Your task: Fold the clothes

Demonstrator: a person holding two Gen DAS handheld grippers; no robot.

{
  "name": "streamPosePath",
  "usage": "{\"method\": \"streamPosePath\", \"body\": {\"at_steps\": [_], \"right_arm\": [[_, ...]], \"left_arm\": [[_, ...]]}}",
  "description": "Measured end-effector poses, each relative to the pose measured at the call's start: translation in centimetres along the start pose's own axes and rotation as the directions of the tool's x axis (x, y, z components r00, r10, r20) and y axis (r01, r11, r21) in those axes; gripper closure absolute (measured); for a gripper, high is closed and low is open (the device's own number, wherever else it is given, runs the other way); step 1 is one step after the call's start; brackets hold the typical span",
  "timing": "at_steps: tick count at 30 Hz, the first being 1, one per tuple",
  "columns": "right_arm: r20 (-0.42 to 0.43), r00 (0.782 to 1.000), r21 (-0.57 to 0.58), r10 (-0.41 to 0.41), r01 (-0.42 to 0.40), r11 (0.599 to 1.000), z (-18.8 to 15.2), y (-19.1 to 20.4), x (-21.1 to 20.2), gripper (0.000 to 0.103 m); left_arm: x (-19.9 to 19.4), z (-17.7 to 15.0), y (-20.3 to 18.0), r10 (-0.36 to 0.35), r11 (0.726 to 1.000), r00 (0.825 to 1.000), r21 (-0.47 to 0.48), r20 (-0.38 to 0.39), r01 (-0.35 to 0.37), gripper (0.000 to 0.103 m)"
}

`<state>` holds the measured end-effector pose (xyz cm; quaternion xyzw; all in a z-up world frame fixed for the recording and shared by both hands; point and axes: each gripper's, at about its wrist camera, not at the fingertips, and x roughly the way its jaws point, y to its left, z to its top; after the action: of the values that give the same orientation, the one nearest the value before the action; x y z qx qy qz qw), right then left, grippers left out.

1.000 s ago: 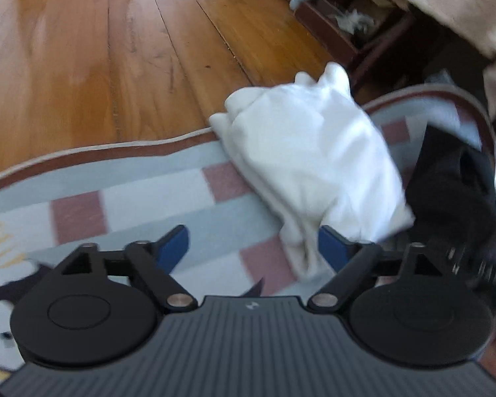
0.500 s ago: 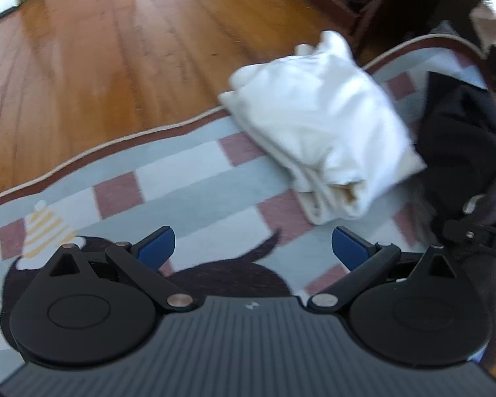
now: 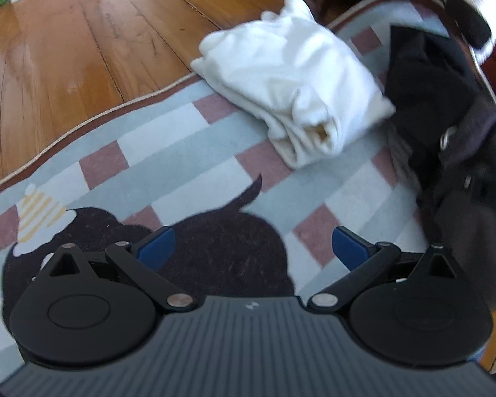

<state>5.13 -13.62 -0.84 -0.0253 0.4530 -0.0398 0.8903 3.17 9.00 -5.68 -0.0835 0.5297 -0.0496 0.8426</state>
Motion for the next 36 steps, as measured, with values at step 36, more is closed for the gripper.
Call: {"method": "streamPosePath", "body": {"at_steps": [36], "right_arm": [[0.024, 0.999, 0.033, -0.049, 0.048, 0.998, -3.4, -0.8, -5.3, 0.012]], "left_arm": [[-2.7, -1.4, -4.4, -0.077, 0.988, 0.996, 0.139, 0.041, 0.071, 0.000]]}}
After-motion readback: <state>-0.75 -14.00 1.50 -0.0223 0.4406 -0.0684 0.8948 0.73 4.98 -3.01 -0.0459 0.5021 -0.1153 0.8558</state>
